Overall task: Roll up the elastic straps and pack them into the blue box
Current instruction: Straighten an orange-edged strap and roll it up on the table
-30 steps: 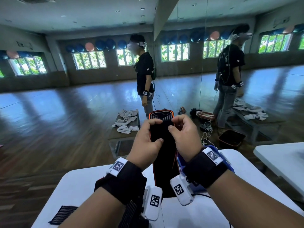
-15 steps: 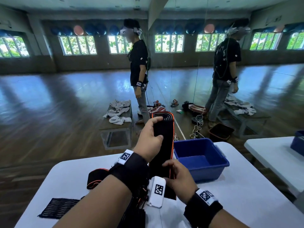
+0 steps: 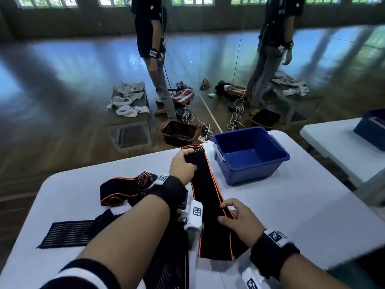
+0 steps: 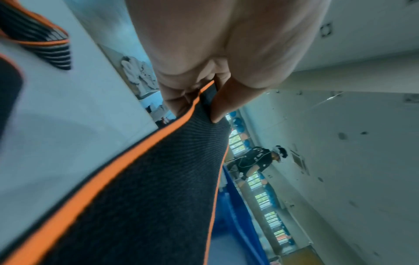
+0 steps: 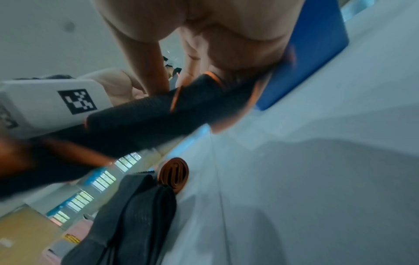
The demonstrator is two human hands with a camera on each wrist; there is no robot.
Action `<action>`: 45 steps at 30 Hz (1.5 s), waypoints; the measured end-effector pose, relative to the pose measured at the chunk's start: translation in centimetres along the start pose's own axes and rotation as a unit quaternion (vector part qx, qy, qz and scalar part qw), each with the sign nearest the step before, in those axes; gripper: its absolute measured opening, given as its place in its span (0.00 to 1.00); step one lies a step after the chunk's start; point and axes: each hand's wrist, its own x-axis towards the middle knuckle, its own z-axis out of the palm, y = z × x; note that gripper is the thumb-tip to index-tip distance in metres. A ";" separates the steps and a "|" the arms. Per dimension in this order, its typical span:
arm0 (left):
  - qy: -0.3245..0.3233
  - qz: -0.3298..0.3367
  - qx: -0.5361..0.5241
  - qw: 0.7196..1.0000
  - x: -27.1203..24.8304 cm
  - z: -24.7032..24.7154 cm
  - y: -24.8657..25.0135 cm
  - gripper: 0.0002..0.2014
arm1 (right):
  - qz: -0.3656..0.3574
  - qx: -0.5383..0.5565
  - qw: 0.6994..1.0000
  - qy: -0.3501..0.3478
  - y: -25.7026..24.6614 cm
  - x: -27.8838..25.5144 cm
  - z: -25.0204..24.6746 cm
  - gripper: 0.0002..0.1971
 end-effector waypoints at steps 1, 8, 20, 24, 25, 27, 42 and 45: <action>-0.003 -0.018 0.012 1.000 0.4 0.0 -1.3 0.31 | 0.009 -0.015 1.000 0.004 0.6 0.0 0.1 0.13; -0.041 -0.095 0.090 0.990 1.2 0.7 -7.8 0.23 | 0.076 -0.171 0.982 0.021 4.9 -0.2 0.7 0.16; -0.084 -0.106 0.161 0.978 6.1 0.9 -7.6 0.21 | 0.109 -0.245 0.957 0.107 6.7 -0.1 0.7 0.12; -0.077 -0.082 0.280 0.953 4.2 -0.2 -7.7 0.20 | 0.098 -0.235 0.962 0.097 7.5 -0.3 0.3 0.11; -0.073 -0.061 0.308 0.947 3.1 -0.5 -7.2 0.20 | 0.090 -0.232 0.964 0.099 7.6 -0.3 0.1 0.10; -0.084 -0.021 0.317 0.945 0.5 -1.0 -6.5 0.16 | 0.082 -0.226 0.965 0.103 7.7 -0.1 -0.5 0.08; -0.058 -0.127 0.358 0.923 -15.3 3.4 -8.9 0.23 | 0.048 -0.216 0.974 -0.037 7.5 2.6 -2.7 0.12; 0.006 -0.161 0.300 0.940 -15.9 4.1 -9.0 0.19 | 0.043 -0.227 0.971 -0.057 7.7 2.6 -2.8 0.14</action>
